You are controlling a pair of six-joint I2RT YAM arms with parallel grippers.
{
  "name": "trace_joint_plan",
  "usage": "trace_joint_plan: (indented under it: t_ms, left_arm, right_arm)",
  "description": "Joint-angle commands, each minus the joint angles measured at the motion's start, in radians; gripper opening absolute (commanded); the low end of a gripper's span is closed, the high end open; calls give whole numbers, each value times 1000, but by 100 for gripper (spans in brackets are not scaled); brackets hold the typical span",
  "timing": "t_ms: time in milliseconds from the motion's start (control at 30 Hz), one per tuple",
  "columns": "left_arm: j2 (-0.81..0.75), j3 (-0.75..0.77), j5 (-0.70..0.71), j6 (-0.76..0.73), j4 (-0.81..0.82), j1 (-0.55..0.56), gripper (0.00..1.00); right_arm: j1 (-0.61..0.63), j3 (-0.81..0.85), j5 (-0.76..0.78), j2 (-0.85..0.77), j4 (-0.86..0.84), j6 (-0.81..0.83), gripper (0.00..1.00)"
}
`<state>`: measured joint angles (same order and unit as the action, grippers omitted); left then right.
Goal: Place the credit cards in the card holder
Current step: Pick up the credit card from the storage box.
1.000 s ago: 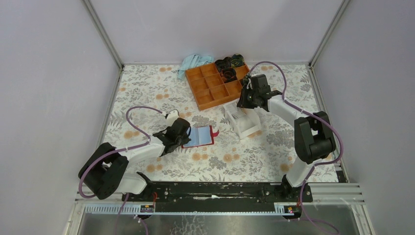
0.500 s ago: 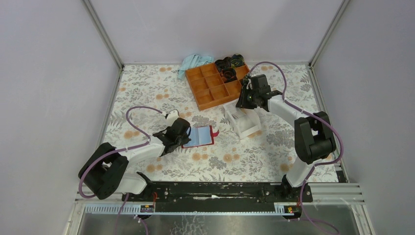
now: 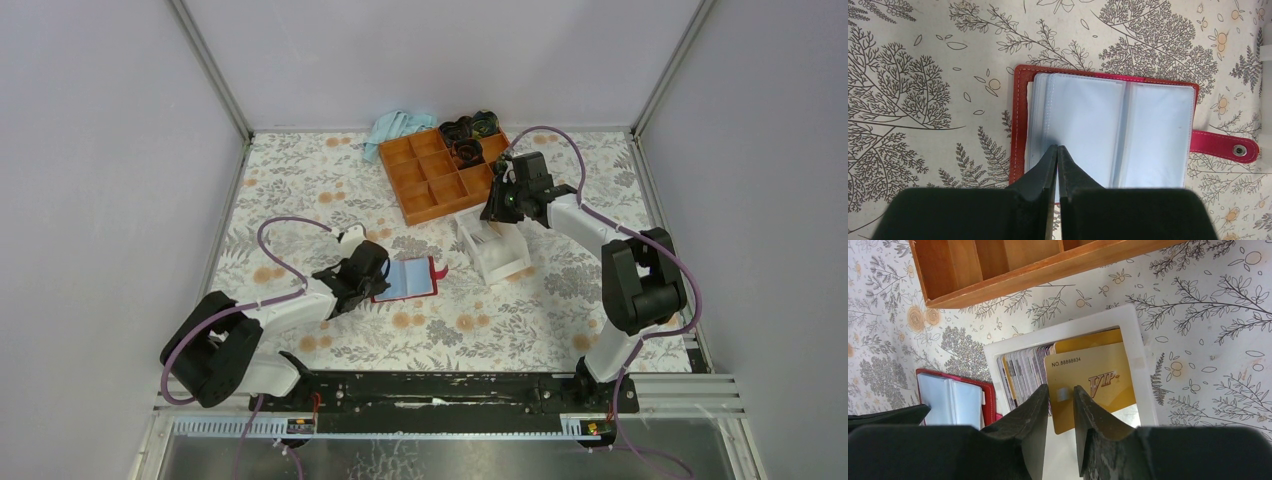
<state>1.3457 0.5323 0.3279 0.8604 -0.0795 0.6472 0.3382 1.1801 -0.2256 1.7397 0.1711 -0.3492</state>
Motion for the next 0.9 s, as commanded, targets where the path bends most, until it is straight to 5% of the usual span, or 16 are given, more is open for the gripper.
trace_joint_plan:
  t_ms: [0,867]
  left_arm:
    - [8,-4,-6,-12,-2,-6,7]
    - [20,4,-10,-12,3,-6,8]
  right_arm:
    - [4,3,-38,-56,-15,-17,31]
    - [3,31,64,-100,52,31,22]
